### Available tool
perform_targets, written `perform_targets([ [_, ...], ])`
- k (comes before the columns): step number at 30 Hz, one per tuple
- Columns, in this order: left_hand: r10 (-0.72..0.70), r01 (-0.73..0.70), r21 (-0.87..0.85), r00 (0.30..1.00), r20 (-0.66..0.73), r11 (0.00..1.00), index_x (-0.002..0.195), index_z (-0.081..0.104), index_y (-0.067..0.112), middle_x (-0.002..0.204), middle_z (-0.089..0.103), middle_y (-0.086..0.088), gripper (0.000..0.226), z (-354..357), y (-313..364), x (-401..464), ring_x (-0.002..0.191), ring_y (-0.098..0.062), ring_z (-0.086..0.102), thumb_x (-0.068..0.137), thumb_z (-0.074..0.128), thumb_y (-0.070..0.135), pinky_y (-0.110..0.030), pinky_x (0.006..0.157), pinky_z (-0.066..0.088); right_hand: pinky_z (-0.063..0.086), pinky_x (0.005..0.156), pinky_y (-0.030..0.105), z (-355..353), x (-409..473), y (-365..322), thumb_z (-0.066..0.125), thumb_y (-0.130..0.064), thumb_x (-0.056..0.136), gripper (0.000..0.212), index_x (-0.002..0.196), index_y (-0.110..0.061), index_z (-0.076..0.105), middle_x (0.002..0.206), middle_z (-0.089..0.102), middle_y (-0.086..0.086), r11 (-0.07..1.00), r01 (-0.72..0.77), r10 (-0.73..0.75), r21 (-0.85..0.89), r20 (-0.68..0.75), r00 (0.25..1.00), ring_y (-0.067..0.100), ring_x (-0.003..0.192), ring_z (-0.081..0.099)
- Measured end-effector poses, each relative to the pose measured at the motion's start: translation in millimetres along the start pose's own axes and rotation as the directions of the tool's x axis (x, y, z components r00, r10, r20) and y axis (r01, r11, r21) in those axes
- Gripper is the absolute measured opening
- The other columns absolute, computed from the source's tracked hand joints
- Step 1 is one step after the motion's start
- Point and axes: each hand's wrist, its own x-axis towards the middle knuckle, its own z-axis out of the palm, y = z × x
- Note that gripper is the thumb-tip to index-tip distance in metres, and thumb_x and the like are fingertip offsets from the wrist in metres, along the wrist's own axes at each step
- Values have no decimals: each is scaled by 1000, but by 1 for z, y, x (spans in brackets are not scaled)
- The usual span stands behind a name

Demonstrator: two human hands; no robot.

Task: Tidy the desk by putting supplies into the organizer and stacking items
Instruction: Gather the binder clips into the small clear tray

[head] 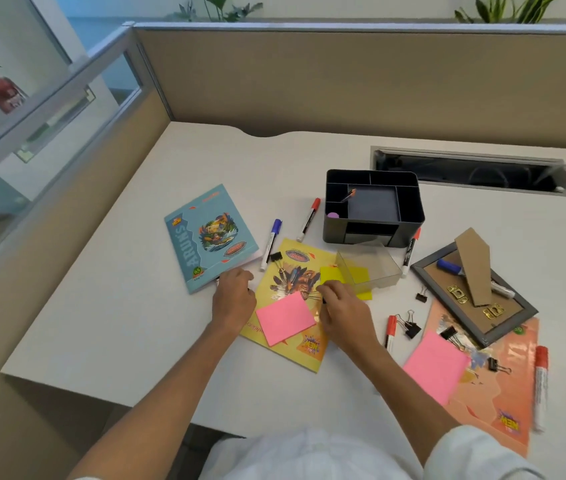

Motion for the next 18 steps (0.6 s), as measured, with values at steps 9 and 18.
perform_targets([
  [9, 5, -7, 48, 999, 40, 999, 115, 65, 4, 119, 60, -11, 30, 6, -4, 3, 109, -26, 53, 87, 53, 0, -31, 86, 43, 55, 54, 28, -6, 14, -2, 80, -4, 59, 54, 111, -13, 68, 117, 68, 8, 990, -54, 78, -128, 190, 979, 29, 97, 66],
  [18, 90, -90, -26, 996, 18, 996, 113, 67, 6, 110, 66, -10, 30, 7, 15, 9, 101, -24, 59, 84, 59, 1, -31, 83, 47, 49, 80, 35, -10, 33, 0, 56, -9, 91, 42, 133, -14, 52, 131, 57, 4, 996, -84, 87, -26, 276, 957, 27, 115, 51],
])
